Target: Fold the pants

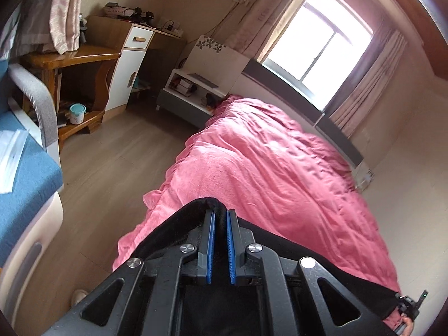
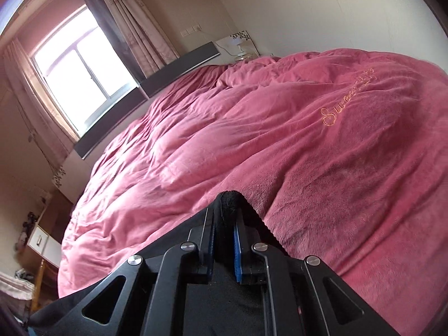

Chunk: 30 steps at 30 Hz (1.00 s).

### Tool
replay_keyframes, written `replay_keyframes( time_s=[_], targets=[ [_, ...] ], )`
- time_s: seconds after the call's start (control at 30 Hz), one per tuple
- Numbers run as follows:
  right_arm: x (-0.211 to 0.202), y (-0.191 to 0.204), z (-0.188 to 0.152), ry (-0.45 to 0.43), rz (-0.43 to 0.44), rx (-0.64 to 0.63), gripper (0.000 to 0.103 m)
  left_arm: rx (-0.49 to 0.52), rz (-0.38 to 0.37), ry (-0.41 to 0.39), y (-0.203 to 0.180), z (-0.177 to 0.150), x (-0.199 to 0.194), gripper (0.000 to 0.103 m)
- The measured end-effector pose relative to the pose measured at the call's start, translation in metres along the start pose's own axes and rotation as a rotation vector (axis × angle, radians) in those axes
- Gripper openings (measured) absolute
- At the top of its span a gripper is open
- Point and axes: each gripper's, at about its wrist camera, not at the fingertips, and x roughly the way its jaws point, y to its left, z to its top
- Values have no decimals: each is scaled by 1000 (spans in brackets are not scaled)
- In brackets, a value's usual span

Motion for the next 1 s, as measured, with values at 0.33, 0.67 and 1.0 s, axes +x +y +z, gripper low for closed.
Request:
replay_keyframes(
  time_s=[0.33, 0.67, 1.0],
  targets=[
    [-48, -36, -28, -4, 54, 75, 11, -157, -87, -41, 49, -45, -68, 8],
    [-87, -74, -59, -15, 100, 136, 11, -293, -94, -43, 96, -92, -103, 8],
    [-117, -110, -107, -21, 63, 251, 17, -402, 17, -9, 142, -153, -121, 8]
  ],
)
